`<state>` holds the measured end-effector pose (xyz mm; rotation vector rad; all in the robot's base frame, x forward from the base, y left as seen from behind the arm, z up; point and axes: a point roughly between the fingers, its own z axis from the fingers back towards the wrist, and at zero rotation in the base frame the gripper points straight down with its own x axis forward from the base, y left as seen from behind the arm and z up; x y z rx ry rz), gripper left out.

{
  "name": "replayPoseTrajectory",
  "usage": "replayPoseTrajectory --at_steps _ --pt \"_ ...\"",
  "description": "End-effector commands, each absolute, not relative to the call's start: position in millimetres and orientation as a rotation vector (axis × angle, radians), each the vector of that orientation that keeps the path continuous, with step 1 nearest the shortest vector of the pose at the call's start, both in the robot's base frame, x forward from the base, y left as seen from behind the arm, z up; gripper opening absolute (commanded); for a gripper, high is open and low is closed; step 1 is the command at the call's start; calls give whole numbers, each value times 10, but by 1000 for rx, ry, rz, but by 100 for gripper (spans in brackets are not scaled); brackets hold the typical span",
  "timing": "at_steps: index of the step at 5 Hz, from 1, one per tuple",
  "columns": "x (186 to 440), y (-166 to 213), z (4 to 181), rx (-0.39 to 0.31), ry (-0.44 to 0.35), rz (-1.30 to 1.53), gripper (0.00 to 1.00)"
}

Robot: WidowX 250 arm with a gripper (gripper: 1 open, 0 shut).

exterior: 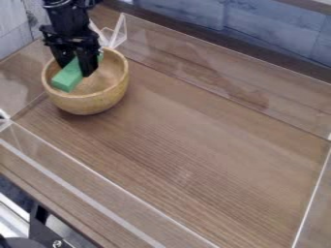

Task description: Move green stick from inside the wooden bowl to the table next to it

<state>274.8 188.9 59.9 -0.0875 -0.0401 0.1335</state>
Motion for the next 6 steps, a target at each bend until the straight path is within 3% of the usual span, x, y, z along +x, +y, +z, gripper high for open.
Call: replayPoseTrajectory --at_steps 1,6 --pt "2795 1873 885 -52 -98 130 0" --pt "2762 1608 1502 -89 -124 144 0"
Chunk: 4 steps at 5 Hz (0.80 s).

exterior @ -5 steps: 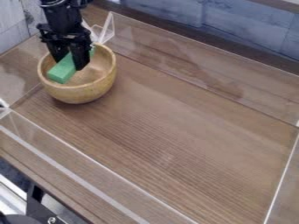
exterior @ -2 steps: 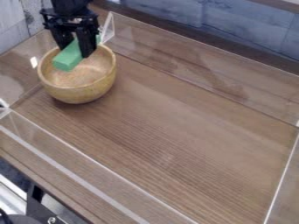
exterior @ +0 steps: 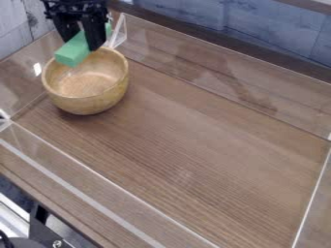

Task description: Move green stick from inside the wooden bowl to the table next to it

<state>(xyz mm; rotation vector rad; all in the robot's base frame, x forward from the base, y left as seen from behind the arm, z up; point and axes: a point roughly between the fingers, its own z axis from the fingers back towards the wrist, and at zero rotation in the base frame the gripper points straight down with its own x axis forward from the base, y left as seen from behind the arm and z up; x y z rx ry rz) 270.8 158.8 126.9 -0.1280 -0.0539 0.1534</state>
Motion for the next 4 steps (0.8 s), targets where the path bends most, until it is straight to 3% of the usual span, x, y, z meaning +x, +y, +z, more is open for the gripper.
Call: replayPoseTrajectory --at_steps 1,2,4 --pt "2719 1596 1606 -96 -129 192 0" --pt "2671 1605 1684 -98 -133 237 0" --pt "2674 1308 1559 -109 -140 302 0"
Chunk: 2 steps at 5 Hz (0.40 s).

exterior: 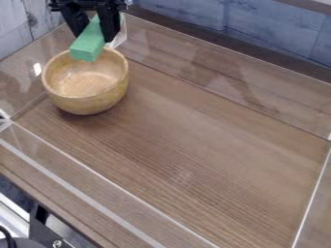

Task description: Move green stick from inside the wooden bowl to the table next to it

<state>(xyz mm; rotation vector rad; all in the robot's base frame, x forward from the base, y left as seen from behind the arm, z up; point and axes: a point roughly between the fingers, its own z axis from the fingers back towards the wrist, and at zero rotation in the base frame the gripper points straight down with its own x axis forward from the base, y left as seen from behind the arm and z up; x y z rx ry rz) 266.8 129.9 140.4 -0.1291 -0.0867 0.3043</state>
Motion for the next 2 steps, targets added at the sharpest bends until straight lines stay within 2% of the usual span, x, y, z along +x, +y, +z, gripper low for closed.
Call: replayPoseTrajectory --at_steps 1,2 --pt "2665 1080 1568 -121 -126 239 0" --pt "2680 866 1536 -127 -111 183 0"
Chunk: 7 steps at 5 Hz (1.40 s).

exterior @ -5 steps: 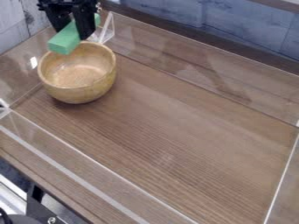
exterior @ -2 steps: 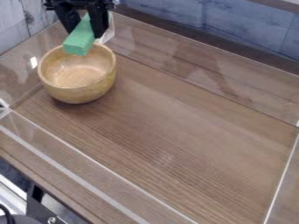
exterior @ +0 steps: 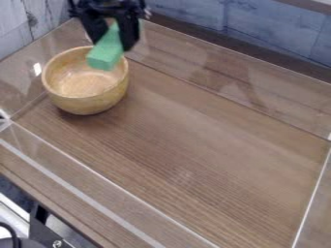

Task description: Move green stick from inside the wooden bowl to the table next to it

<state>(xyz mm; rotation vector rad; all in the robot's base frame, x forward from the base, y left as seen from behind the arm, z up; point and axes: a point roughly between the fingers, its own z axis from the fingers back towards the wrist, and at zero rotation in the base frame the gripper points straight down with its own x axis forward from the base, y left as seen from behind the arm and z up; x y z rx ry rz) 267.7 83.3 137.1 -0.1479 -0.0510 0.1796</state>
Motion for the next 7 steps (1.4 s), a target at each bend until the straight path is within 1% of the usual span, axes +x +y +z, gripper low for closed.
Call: replayPoseTrajectory --at_steps 1,3,4,5,7 --pt "2745 783 1225 -125 -103 190 0" --pt "2861 812 565 -99 -101 223 0" --pt "2945 857 437 -96 -96 197 0" --pt "3024 961 501 -116 -90 183 100" --pt "2905 1002 662 -150 -78 227 100"
